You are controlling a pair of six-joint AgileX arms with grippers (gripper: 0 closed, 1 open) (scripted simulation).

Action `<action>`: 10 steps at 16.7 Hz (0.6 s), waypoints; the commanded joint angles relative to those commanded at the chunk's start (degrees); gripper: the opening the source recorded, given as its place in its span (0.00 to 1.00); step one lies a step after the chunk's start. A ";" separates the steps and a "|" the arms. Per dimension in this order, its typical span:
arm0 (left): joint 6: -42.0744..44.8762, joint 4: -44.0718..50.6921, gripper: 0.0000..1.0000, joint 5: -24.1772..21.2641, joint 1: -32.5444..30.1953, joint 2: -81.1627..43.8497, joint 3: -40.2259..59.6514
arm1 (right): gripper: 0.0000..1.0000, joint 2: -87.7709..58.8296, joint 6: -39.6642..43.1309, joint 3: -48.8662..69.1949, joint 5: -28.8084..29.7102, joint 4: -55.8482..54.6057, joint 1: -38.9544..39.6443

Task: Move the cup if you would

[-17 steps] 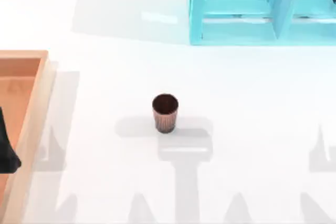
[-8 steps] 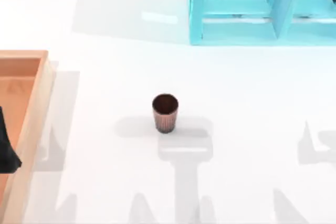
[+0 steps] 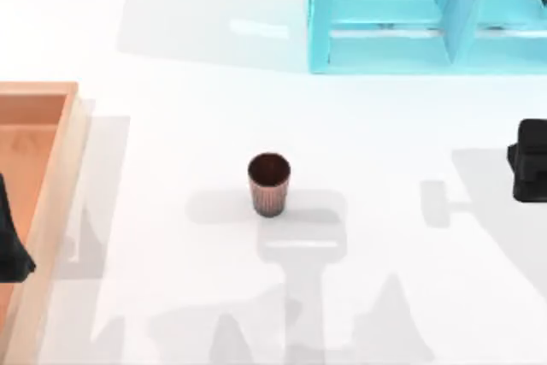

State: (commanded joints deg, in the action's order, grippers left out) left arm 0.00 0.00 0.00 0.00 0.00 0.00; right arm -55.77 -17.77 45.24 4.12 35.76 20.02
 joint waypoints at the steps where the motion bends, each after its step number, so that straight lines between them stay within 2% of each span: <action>1: 0.00 0.00 1.00 0.00 0.00 0.00 0.00 | 1.00 -6.33 -1.73 4.78 0.45 4.15 1.94; 10: 0.00 0.00 1.00 0.00 0.00 0.00 0.00 | 1.00 -58.88 -17.75 55.03 3.27 37.98 18.10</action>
State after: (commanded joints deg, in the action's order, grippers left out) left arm 0.00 0.00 0.00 0.00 0.00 0.00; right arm -114.66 -35.52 100.27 7.40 73.74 38.12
